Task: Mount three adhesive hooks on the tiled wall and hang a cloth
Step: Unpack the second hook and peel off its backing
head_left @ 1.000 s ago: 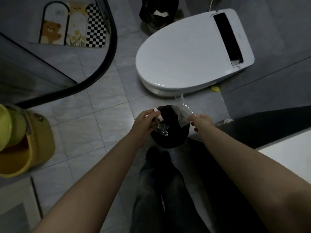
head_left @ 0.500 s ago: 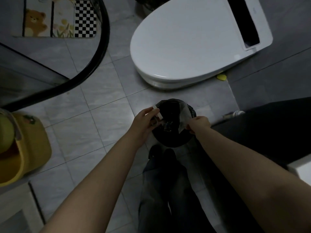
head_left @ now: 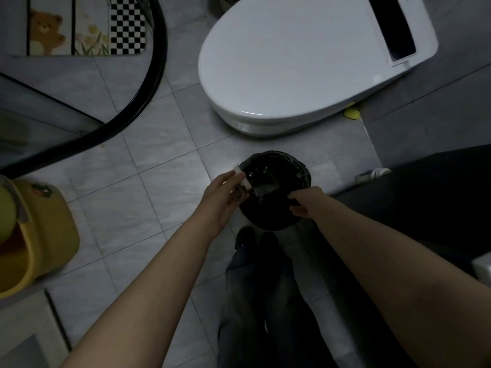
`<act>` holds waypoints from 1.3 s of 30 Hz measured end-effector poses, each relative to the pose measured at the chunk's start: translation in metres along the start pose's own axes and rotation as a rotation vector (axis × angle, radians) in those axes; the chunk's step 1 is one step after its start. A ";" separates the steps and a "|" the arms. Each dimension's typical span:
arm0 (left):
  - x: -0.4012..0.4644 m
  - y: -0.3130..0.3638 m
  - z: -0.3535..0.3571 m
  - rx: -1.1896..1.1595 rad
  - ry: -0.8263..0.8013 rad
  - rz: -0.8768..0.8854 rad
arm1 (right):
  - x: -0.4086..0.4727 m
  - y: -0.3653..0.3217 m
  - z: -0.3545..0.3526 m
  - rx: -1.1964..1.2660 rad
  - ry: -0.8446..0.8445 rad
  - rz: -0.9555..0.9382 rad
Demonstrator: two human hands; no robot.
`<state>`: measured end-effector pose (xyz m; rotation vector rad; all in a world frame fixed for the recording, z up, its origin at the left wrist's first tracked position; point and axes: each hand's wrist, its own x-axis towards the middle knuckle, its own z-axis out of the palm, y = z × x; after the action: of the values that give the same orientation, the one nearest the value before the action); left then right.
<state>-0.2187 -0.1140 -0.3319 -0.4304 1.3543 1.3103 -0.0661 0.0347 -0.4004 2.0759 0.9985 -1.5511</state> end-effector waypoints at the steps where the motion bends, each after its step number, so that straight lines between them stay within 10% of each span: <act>1: -0.003 0.002 0.002 -0.002 0.002 0.003 | -0.004 0.000 -0.001 -0.001 -0.008 -0.006; 21: -0.181 0.131 0.107 0.074 -0.190 0.164 | -0.257 -0.107 -0.087 0.127 -0.372 -0.433; 31: -0.276 0.175 0.159 0.225 -0.267 0.211 | -0.387 -0.066 -0.164 0.308 -0.357 -0.798; 39: -0.308 0.172 0.212 0.610 -0.350 0.251 | -0.415 -0.025 -0.192 0.367 0.023 -1.101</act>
<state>-0.1802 -0.0103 0.0643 0.3795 1.4486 1.0340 -0.0148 0.0442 0.0544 1.7866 2.2314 -2.3153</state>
